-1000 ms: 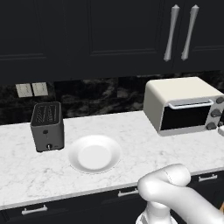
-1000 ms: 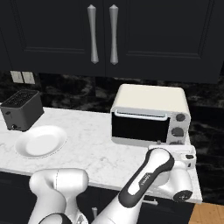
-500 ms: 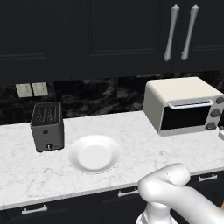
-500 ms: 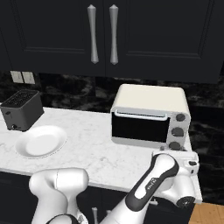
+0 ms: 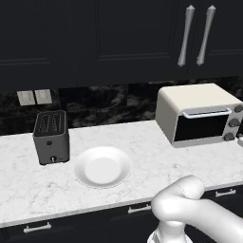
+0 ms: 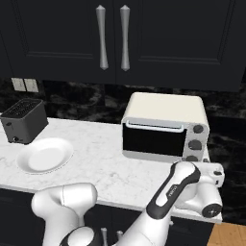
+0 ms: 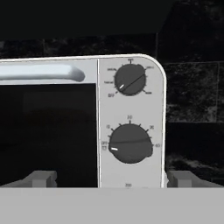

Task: Pick up the kebab skewer and baguette bread, and place them inside the toaster oven. Close the toaster oven door and start by setting the timer.

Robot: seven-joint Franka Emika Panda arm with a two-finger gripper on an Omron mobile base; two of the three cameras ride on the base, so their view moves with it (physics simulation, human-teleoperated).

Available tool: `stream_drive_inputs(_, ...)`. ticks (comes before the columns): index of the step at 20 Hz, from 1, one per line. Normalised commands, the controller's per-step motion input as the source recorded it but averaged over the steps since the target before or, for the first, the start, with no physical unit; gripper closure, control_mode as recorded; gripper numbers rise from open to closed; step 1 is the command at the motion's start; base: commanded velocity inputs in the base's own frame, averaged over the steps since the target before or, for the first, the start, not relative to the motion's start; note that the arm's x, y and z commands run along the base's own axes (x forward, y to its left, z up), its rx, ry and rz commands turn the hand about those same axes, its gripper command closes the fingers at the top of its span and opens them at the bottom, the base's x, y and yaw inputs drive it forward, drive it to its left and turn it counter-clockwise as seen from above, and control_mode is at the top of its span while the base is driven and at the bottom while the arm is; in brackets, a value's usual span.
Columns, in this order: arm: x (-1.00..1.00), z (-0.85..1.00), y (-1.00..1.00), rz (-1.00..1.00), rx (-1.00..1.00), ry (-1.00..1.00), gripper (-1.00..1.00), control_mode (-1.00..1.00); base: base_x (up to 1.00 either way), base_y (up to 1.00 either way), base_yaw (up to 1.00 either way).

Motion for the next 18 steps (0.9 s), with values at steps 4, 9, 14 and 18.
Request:
stream_drive_inputs(4,0.28,0.00,0.00,-0.01,-0.01,0.14,-1.00,-1.00,0.00,0.00,0.00)
stream_drive_inputs(9,0.15,0.05,0.00,-0.01,0.00,0.12,-1.00,-1.00,0.00,0.00,0.00)
stream_drive_inputs(14,0.11,0.02,-0.03,0.00,0.00,0.01,-1.00,-1.00,0.00,0.00,0.00)
stream_drive_inputs(18,0.12,0.00,-0.10,0.00,0.00,0.00,-1.00,-1.00,0.00,0.00,0.00)
